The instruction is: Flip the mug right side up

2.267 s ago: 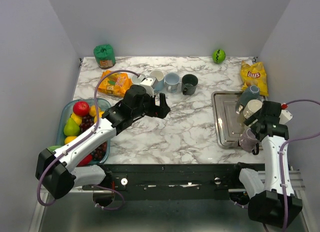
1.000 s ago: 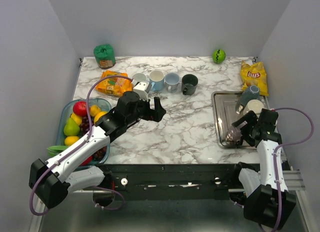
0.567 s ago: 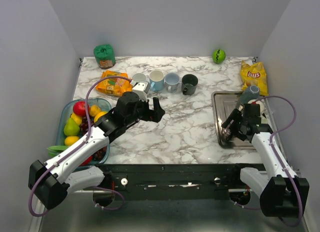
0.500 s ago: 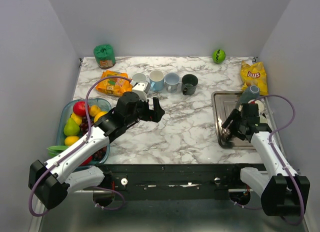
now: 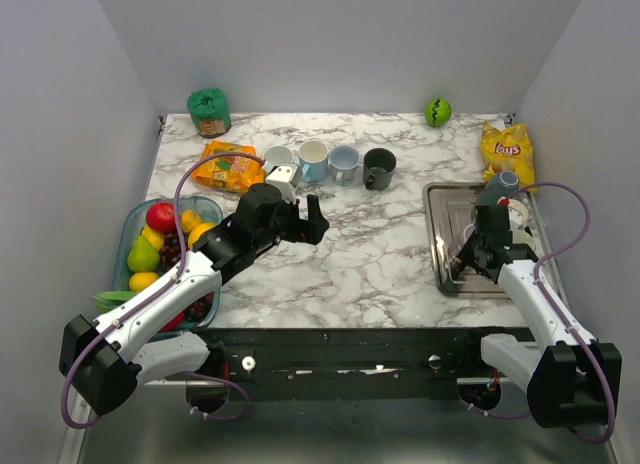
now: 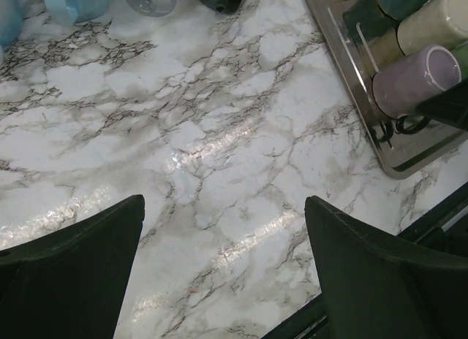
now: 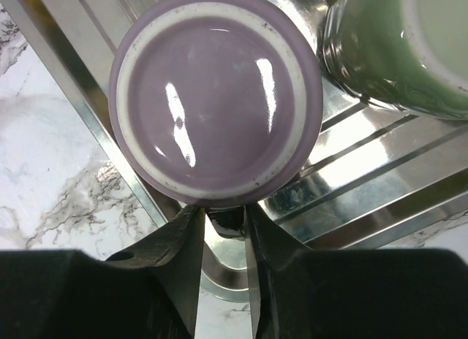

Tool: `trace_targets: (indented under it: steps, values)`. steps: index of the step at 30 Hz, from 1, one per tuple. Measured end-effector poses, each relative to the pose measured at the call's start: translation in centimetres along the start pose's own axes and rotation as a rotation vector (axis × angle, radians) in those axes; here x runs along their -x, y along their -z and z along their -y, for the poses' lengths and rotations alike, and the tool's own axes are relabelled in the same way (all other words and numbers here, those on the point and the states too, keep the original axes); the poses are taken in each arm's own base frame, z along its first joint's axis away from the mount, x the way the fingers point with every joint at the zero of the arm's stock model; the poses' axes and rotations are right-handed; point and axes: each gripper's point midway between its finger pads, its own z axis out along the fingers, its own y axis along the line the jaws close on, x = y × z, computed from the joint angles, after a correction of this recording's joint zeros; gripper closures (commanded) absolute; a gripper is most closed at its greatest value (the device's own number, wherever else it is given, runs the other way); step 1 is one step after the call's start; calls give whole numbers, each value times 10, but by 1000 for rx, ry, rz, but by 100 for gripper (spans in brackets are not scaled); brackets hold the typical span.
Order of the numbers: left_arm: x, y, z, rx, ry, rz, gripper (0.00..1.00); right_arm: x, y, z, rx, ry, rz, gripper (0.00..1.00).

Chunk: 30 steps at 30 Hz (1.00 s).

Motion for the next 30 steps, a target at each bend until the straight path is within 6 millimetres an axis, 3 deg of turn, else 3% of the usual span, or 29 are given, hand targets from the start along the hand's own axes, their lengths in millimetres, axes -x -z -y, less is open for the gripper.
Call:
trace_targets:
  steps: [4, 6, 13, 19, 24, 30]
  values:
    - [-1, -1, 0, 0, 0, 1, 1, 1, 0, 0, -5, 10, 4, 81]
    - [-1, -1, -1, -1, 0, 1, 1, 1, -2, 0, -9, 16, -1, 99]
    - [-3, -3, -1, -1, 1, 3, 1, 11, -9, -10, -17, 38, -12, 99]
    - [-4, -3, -2, -2, 1, 3, 1, 11, -2, -29, 54, 85, -15, 99]
    - [-2, -4, 3, -21, 21, 9, 1, 29, 35, -67, 254, 91, 34, 99]
    - [10, -4, 20, -95, 80, 45, 1, 63, 119, -121, 639, 61, 153, 99]
